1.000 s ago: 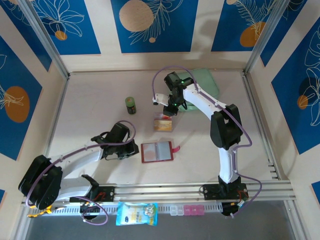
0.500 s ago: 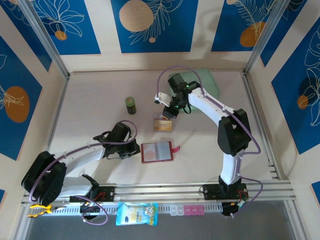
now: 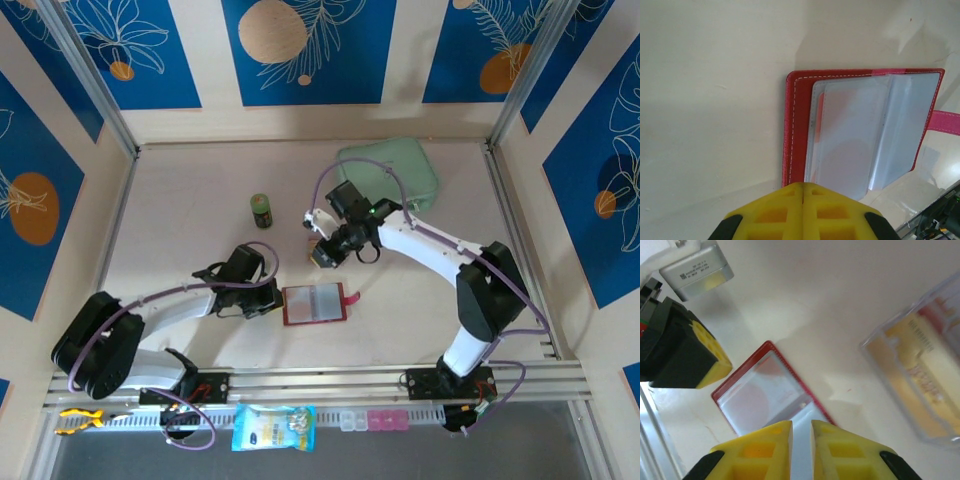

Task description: Take the credit cards out of the card holder

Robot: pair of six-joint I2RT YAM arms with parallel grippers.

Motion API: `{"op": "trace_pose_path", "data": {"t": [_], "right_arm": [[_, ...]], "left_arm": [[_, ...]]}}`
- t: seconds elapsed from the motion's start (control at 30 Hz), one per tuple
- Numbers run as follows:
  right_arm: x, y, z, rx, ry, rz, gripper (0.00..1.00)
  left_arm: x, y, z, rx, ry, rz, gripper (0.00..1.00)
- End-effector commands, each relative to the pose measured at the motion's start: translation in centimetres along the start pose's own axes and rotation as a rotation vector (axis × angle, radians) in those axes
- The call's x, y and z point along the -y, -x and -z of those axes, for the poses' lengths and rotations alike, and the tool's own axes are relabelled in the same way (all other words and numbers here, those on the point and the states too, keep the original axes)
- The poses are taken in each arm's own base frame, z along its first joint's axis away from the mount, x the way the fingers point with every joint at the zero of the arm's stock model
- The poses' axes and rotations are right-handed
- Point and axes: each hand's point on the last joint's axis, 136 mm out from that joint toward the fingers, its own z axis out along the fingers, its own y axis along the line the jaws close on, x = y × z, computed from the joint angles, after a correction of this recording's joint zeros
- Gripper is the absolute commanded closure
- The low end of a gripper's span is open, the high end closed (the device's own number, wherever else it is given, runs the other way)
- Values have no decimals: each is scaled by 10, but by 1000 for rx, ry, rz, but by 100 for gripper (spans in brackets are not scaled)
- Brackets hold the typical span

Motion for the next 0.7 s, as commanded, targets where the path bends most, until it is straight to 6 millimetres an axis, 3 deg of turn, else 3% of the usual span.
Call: {"op": "trace_pose_path", "data": {"t": [0.0, 0.33, 0.67], "right_arm": [[-8, 7, 5, 80, -25, -169, 82], [-21, -20, -4, 109, 36, -601, 81], [-34, -42, -10, 41, 58, -750, 80]], "left_arm": [[6, -3, -3, -22, -32, -13, 97], [5, -2, -12, -37, -25, -9, 98], [-3, -2, -16, -36, 15, -9, 99]]}}
